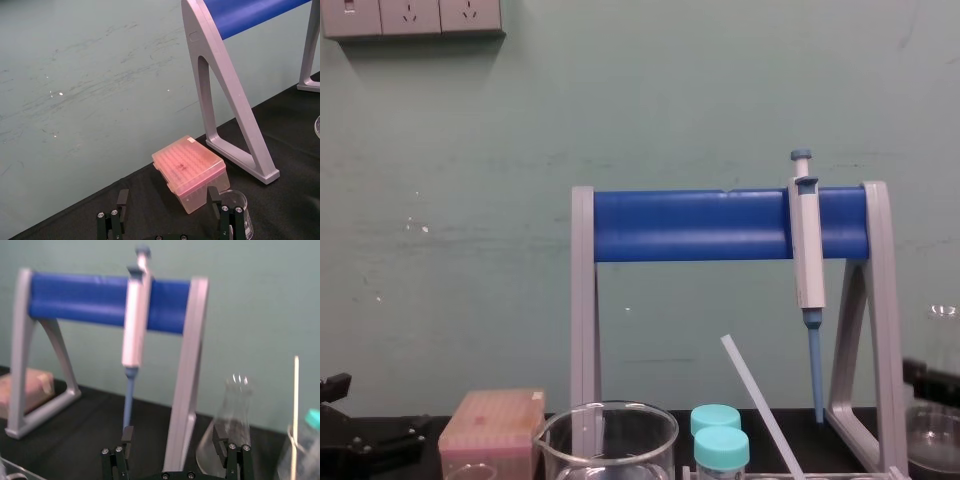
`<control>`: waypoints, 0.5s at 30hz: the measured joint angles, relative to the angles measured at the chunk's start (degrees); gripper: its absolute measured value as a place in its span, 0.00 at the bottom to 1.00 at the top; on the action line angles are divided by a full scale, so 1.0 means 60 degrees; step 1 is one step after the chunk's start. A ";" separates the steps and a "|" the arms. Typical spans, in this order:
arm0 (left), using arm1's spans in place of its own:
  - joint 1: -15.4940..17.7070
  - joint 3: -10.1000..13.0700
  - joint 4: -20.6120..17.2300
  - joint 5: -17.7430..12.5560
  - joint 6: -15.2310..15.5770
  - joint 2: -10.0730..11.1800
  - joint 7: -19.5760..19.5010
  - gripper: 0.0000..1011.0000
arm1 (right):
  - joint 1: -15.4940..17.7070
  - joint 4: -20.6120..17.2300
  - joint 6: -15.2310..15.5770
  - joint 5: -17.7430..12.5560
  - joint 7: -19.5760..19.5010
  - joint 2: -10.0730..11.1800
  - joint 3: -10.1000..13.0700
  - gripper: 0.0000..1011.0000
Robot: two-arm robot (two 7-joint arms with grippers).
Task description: Pick up the stirring rod with one hand, then place it down.
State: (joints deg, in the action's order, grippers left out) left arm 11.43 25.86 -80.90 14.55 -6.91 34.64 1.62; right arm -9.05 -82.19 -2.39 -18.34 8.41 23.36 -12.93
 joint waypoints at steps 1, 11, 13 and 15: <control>0.0001 0.0000 0.0000 0.0001 0.0000 0.0001 0.0000 0.99 | 0.0000 0.0019 0.0078 0.0012 -0.0016 -0.0015 0.0004 0.99; 0.0001 0.0000 0.0000 -0.0001 0.0000 0.0001 0.0000 0.99 | -0.0058 0.0181 0.0511 0.0090 -0.0012 -0.0107 0.0009 0.99; 0.0001 0.0000 0.0000 0.0000 0.0000 0.0001 0.0000 0.99 | -0.0059 0.0178 0.0500 0.0086 -0.0008 -0.0105 0.0008 0.99; 0.0001 0.0000 0.0000 0.0000 0.0000 0.0001 0.0000 0.99 | -0.0058 0.0173 0.0490 0.0081 -0.0002 -0.0104 0.0005 0.99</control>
State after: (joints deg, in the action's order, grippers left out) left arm 11.43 25.86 -80.90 14.55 -6.91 34.65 1.62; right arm -9.39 -81.15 0.55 -17.85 8.40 22.74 -12.90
